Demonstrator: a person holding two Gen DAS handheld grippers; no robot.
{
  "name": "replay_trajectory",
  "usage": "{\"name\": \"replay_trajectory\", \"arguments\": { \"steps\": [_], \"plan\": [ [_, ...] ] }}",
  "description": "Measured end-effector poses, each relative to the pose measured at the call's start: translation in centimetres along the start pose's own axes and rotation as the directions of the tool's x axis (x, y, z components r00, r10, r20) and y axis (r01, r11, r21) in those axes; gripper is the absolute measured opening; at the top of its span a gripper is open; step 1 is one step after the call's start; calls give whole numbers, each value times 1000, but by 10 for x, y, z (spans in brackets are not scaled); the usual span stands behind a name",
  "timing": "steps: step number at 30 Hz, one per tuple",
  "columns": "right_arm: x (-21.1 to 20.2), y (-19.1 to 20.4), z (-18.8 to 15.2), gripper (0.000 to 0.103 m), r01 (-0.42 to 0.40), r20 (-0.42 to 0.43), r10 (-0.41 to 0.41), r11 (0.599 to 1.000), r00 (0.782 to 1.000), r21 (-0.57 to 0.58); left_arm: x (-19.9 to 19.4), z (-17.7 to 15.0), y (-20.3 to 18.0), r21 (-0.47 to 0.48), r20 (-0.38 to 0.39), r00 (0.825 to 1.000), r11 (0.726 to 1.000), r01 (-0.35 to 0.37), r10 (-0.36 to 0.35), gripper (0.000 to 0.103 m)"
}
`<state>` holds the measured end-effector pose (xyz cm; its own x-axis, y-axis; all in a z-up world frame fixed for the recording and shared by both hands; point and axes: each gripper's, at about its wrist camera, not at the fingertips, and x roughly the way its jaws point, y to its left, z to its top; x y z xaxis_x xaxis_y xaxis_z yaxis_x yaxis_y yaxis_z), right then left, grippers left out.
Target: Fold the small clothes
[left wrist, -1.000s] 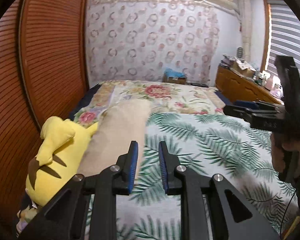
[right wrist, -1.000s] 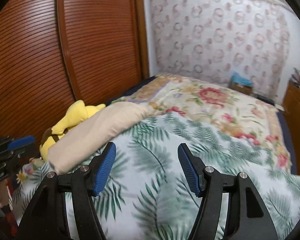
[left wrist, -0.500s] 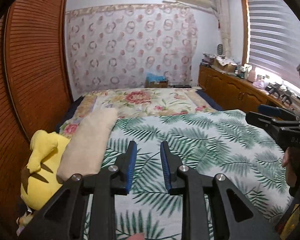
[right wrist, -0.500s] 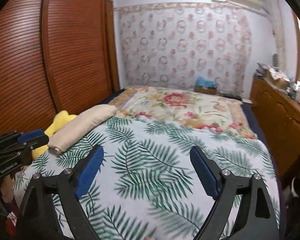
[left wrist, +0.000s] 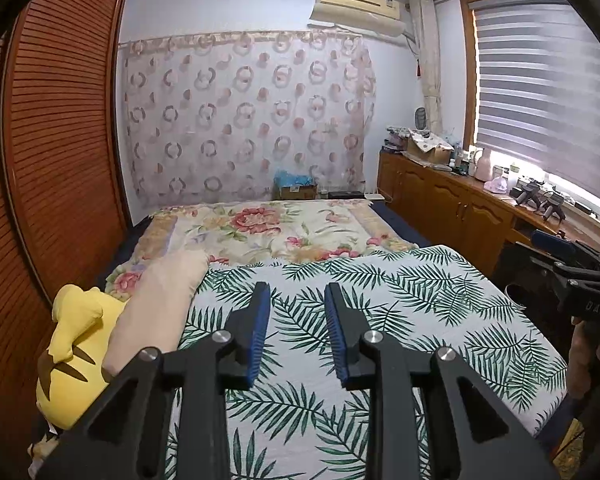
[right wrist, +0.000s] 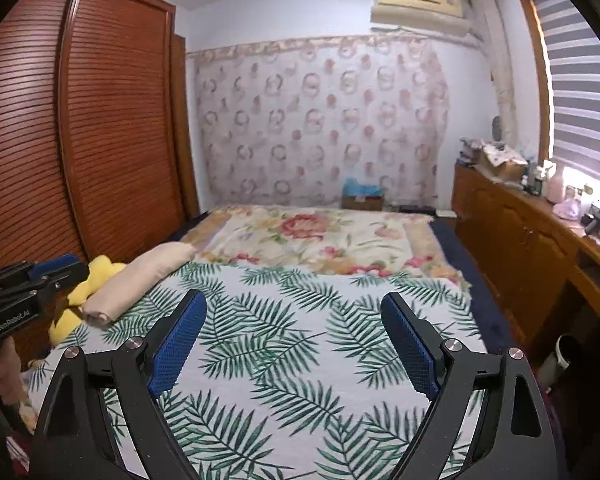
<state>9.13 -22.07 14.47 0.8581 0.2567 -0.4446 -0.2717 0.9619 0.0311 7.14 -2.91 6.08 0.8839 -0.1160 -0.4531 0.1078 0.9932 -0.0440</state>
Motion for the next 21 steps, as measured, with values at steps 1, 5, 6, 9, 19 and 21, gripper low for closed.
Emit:
{"name": "replay_trajectory", "arguments": {
  "steps": [1, 5, 6, 9, 19, 21],
  "plan": [
    [-2, -1, 0, 91, 3, 4, -3, 1000, 1000, 4, -1, 1, -1, 1, 0, 1000, 1000, -5, 5, 27],
    [-8, -5, 0, 91, 14, 16, -14, 1000, 1000, 17, -3, 2, -4, 6, 2, 1000, 1000, -8, 8, 27],
    [-9, -5, 0, 91, 16, 18, -16, 1000, 1000, 19, -4, 2, -4, 5, 2, 1000, 1000, -10, 10, 27],
    [-11, -7, -1, 91, 19, 19, -19, 1000, 1000, 23, -4, 2, -5, 6, -2, 1000, 1000, -11, 11, 27],
    [-13, -8, -3, 91, 17, 13, -17, 1000, 1000, 24, -4, 3, 1, -1, -2, 1000, 1000, -19, 19, 28],
    [-14, -7, -3, 91, 17, 13, -18, 1000, 1000, 24, -4, 4, 1, -2, -2, 1000, 1000, -19, 19, 28]
  ]
}}
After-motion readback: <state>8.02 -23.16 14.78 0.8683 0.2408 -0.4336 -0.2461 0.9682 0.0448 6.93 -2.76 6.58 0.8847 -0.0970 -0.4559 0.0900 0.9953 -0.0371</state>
